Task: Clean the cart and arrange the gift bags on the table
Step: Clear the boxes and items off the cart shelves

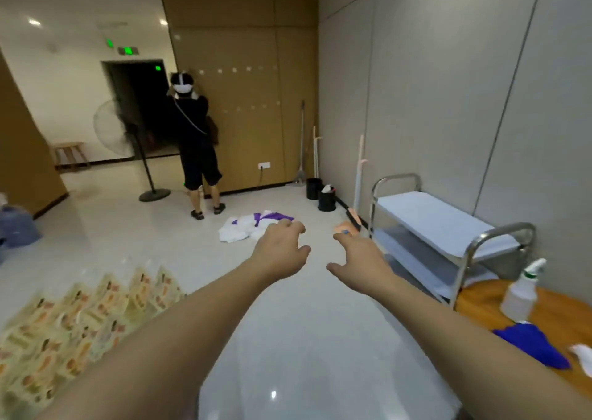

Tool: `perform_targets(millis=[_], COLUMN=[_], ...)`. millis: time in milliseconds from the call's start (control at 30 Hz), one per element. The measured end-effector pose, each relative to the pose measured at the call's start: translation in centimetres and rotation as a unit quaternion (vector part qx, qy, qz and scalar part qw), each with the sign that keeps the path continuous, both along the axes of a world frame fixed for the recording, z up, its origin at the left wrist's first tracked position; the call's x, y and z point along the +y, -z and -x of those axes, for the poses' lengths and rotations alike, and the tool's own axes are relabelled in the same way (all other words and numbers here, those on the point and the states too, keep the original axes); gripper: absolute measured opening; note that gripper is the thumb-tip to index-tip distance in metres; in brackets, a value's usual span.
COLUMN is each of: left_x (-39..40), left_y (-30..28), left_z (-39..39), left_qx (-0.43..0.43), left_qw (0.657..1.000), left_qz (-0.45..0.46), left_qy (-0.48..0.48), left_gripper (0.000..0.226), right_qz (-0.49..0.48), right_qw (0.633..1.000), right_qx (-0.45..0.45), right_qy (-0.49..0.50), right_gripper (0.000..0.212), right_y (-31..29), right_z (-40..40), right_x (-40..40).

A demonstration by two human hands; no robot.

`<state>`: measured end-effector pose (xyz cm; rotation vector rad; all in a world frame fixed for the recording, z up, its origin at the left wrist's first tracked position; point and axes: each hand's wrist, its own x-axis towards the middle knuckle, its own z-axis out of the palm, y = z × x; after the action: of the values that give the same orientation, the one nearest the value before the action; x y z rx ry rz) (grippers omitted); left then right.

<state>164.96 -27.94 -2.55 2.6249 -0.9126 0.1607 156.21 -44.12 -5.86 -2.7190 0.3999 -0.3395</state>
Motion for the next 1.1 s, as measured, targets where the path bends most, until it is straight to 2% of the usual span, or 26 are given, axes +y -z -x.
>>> perform_targets(millis=[133,267,400,500,700,833,900,1100], left_x=[-8.0,-14.4,-20.2,-23.9,-30.2,-34.3,-36.4,-44.6], left_y=[-2.1,-1.7,-1.6,-2.6,-6.7,-9.1,-9.6,-8.9], left_z=[-0.5,-2.9,-7.5,-12.2,-23.0,-29.8,-32.5,-39.2], left_qx=[-0.006,-0.005,-0.022,-0.032,-0.044,-0.072,-0.077,-0.075], left_qw=[0.997,0.990,0.979,0.968,0.951,0.946,0.946,0.940], left_qz=[0.017,0.011,0.012,0.006,0.010,0.018,0.021,0.036], left_qy=[0.079,0.143,0.205,0.248,0.305,0.315,0.314,0.331], left_gripper=[0.043,0.040,0.048,0.052,0.051,0.052,0.052,0.052], right_qz=[-0.003,-0.014,0.006,0.014,0.026,0.035,0.040,0.036], right_qw=[0.998,0.994,0.988,0.981,0.968,0.962,0.959,0.953], right_qx=[-0.017,-0.010,0.015,0.026,-0.011,-0.042,-0.052,-0.059], right_qy=[0.056,0.107,0.156,0.193,0.249,0.267,0.275,0.296], right_gripper=[0.066,0.059,0.059,0.066,0.072,0.065,0.062,0.069], right_y=[-2.0,-2.4,-2.5,-3.4,-7.8,-10.7,-11.4,-11.4], right_z=[1.0,0.3,-2.7,-6.4,-16.5,-22.3,-24.6,-30.8], right_x=[-5.9,-10.2,-14.2,-16.8,-21.7,-25.0,-26.9,-35.0])
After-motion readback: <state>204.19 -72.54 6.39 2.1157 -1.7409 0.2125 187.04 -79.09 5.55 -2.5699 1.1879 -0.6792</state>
